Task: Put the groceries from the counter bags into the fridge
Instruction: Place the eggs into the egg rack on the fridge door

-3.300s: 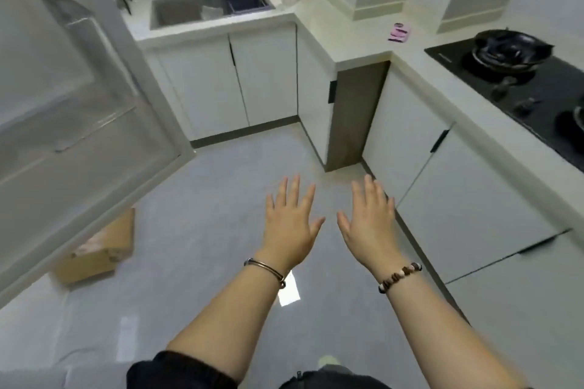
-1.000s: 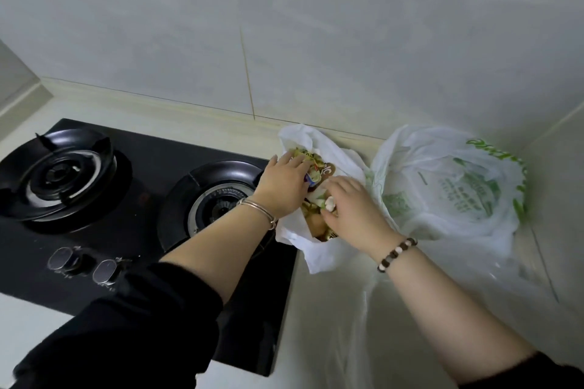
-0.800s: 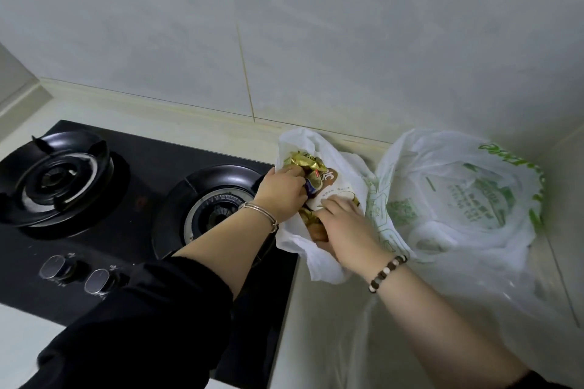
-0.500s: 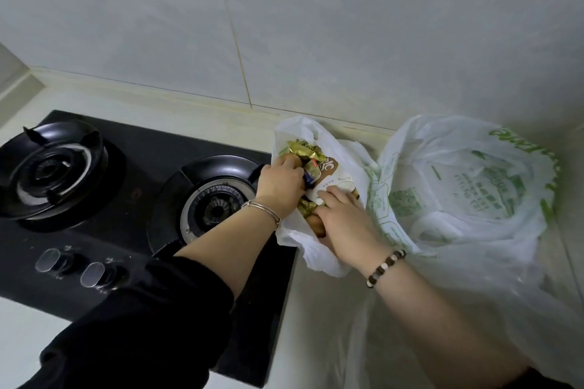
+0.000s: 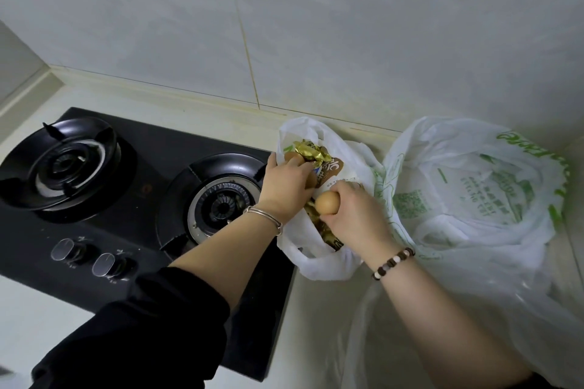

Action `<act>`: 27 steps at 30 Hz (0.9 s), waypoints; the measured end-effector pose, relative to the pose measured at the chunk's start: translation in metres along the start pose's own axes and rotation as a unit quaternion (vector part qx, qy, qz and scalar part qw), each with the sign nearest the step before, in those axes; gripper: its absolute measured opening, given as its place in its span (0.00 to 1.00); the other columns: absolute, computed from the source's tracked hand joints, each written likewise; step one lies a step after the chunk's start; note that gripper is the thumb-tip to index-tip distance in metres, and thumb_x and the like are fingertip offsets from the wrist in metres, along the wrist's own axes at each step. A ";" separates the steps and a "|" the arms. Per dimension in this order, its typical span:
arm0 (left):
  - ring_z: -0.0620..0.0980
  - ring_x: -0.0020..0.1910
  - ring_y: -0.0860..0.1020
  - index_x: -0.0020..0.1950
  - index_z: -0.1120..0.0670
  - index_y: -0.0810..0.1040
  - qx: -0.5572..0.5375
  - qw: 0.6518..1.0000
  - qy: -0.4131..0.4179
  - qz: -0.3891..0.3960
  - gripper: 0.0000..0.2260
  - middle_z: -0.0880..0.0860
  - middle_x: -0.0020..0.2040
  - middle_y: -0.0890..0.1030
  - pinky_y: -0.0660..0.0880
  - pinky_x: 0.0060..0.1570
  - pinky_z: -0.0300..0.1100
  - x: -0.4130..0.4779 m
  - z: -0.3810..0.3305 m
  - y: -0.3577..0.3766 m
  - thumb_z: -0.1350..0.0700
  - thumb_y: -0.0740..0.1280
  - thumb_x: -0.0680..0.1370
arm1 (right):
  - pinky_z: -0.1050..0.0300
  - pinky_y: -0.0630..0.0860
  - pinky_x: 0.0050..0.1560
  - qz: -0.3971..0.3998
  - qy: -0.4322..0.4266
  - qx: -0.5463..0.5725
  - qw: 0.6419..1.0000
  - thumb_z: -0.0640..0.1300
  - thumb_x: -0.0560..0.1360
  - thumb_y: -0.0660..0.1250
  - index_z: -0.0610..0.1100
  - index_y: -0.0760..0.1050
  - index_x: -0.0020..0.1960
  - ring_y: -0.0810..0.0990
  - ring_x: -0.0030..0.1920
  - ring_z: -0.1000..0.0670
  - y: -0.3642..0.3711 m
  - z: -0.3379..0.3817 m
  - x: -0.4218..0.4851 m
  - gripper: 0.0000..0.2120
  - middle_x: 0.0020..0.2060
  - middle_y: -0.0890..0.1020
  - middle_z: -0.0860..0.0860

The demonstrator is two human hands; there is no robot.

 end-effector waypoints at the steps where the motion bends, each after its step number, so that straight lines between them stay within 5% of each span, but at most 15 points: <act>1: 0.58 0.41 0.78 0.48 0.55 0.80 -0.037 0.999 0.002 -0.018 0.10 0.54 0.45 0.80 0.68 0.56 0.54 -0.003 -0.001 -0.003 0.55 0.72 0.68 | 0.57 0.69 0.40 -0.018 0.015 0.025 0.999 0.45 0.71 0.72 0.47 0.71 0.51 0.76 0.46 0.48 -0.003 0.001 0.000 0.13 0.45 0.77 0.51; 5: 0.57 0.49 0.79 0.61 0.56 0.78 -0.134 0.990 -0.005 -0.034 0.20 0.55 0.55 0.80 0.76 0.45 0.47 -0.016 -0.006 -0.024 0.55 0.73 0.70 | 0.53 0.76 0.41 -0.051 0.078 0.131 0.987 0.45 0.68 0.75 0.49 0.72 0.51 0.78 0.43 0.49 -0.012 0.001 0.005 0.16 0.42 0.79 0.53; 13: 0.50 0.55 0.76 0.65 0.53 0.75 -0.280 0.952 -0.111 -0.060 0.22 0.53 0.56 0.77 0.71 0.55 0.37 -0.043 -0.004 -0.076 0.59 0.73 0.71 | 0.49 0.79 0.48 -0.031 0.084 0.303 0.949 0.42 0.62 0.79 0.52 0.73 0.49 0.80 0.49 0.51 -0.028 0.027 0.000 0.21 0.48 0.80 0.54; 18: 0.49 0.58 0.75 0.65 0.52 0.75 -0.371 0.908 -0.178 -0.077 0.22 0.53 0.61 0.76 0.72 0.61 0.43 -0.083 0.011 -0.114 0.59 0.72 0.72 | 0.56 0.76 0.51 -0.029 0.035 0.369 0.928 0.43 0.67 0.75 0.51 0.74 0.50 0.78 0.50 0.52 -0.032 0.072 -0.022 0.15 0.46 0.79 0.55; 23: 0.50 0.56 0.76 0.62 0.51 0.76 -0.362 0.899 -0.215 -0.118 0.18 0.53 0.59 0.76 0.73 0.58 0.43 -0.162 0.044 -0.153 0.61 0.71 0.72 | 0.43 0.79 0.52 0.026 -0.011 0.418 0.908 0.44 0.64 0.76 0.47 0.76 0.50 0.82 0.48 0.46 -0.016 0.141 -0.060 0.16 0.46 0.81 0.49; 27: 0.49 0.53 0.79 0.59 0.49 0.75 -0.385 0.866 -0.272 -0.166 0.17 0.51 0.54 0.80 0.76 0.57 0.50 -0.259 0.071 -0.188 0.58 0.71 0.72 | 0.51 0.81 0.46 0.088 -0.067 0.410 0.905 0.41 0.67 0.75 0.48 0.75 0.51 0.81 0.43 0.50 0.009 0.209 -0.107 0.15 0.46 0.81 0.49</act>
Point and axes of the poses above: each hand's wrist, its own x-axis towards the middle knuckle, its own y-axis out of the palm, z = x × y, the point moved 1 cm from there along x, towards the middle knuckle
